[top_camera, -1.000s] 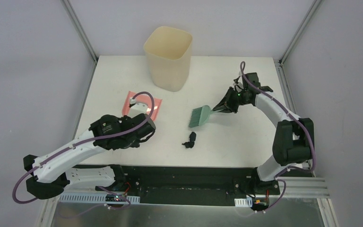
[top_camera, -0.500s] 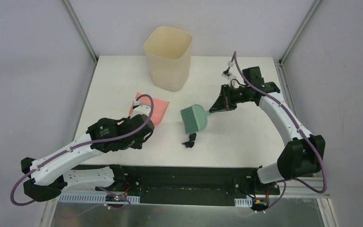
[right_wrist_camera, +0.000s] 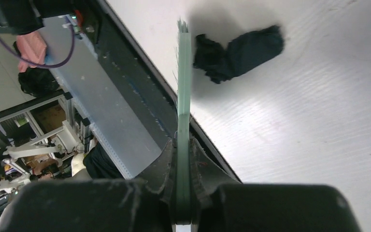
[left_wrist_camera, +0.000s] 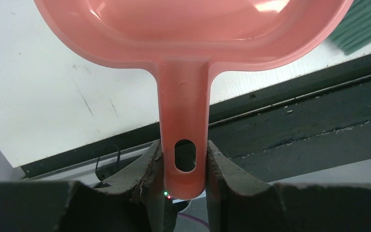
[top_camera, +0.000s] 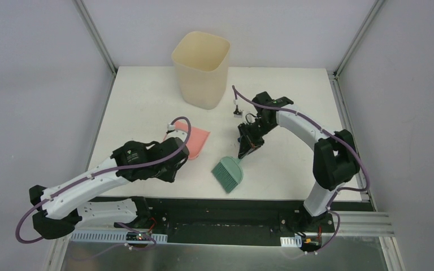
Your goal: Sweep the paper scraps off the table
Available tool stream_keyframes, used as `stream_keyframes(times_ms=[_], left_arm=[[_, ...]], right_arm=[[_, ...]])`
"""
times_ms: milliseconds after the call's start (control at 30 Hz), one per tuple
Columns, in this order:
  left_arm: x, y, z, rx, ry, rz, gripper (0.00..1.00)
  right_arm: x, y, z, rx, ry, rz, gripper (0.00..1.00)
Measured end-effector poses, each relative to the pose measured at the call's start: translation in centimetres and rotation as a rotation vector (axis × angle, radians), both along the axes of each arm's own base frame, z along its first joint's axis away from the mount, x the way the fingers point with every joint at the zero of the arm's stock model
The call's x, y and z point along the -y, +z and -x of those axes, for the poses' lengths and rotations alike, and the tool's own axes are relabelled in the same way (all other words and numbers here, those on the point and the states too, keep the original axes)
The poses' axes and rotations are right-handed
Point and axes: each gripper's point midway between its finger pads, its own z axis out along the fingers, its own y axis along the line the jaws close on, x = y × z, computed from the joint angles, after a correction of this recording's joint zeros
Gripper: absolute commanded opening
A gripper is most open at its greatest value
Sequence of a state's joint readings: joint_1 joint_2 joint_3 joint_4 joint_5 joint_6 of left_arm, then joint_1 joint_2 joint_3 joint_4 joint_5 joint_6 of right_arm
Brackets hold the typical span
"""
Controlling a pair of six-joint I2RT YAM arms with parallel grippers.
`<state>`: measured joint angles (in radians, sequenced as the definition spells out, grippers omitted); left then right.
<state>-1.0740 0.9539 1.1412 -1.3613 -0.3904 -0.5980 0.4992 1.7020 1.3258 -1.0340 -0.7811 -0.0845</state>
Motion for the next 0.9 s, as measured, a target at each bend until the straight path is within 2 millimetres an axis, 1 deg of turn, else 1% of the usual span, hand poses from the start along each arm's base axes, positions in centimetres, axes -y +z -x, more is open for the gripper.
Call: stream_keyframes(times_ms=[100, 133, 200, 267, 433, 533, 633, 800, 867, 900], left_arm=[[1.0, -1.1, 0.1, -0.054, -0.023, -0.037, 0.12], [1.6, -1.7, 0.2, -0.081, -0.033, -0.054, 0.12], [2.7, -3.1, 0.3, -0.144, -0.068, -0.101, 0.12], [3.1, -3.8, 0.4, -0.175, -0.093, -0.129, 0.12], [4.2, -5.5, 0.9, -0.264, -0.152, -0.186, 0.12], [4.9, -6.3, 1.1, -0.289, -0.180, -0.202, 0.12], [5.5, -6.9, 1.7, -0.309, -0.212, -0.202, 0.12], [6.2, -7.7, 2.6, -0.343, -0.261, -0.196, 0.12], [6.6, -8.2, 2.9, -0.360, -0.281, -0.205, 0.12], [6.8, -8.5, 3.0, -0.369, -0.291, -0.212, 0.12]], right_arm=[[0.5, -1.9, -1.1, 0.006, -0.007, 0.083, 0.00], [1.3, -2.3, -2.1, 0.051, -0.019, 0.151, 0.00], [1.6, -2.3, -2.6, 0.075, -0.026, 0.172, 0.00], [2.3, -2.3, -3.4, 0.107, -0.042, 0.203, 0.00], [5.6, -1.5, -5.3, 0.158, -0.126, 0.256, 0.00], [7.1, -0.4, -6.2, 0.195, -0.171, 0.247, 0.00], [8.0, 1.2, -6.5, 0.231, -0.187, 0.220, 0.00], [8.8, 5.5, -7.3, 0.312, -0.200, 0.139, 0.00], [9.5, 7.4, -8.1, 0.375, -0.208, 0.135, 0.00], [9.9, 7.9, -8.6, 0.404, -0.214, 0.145, 0.00]])
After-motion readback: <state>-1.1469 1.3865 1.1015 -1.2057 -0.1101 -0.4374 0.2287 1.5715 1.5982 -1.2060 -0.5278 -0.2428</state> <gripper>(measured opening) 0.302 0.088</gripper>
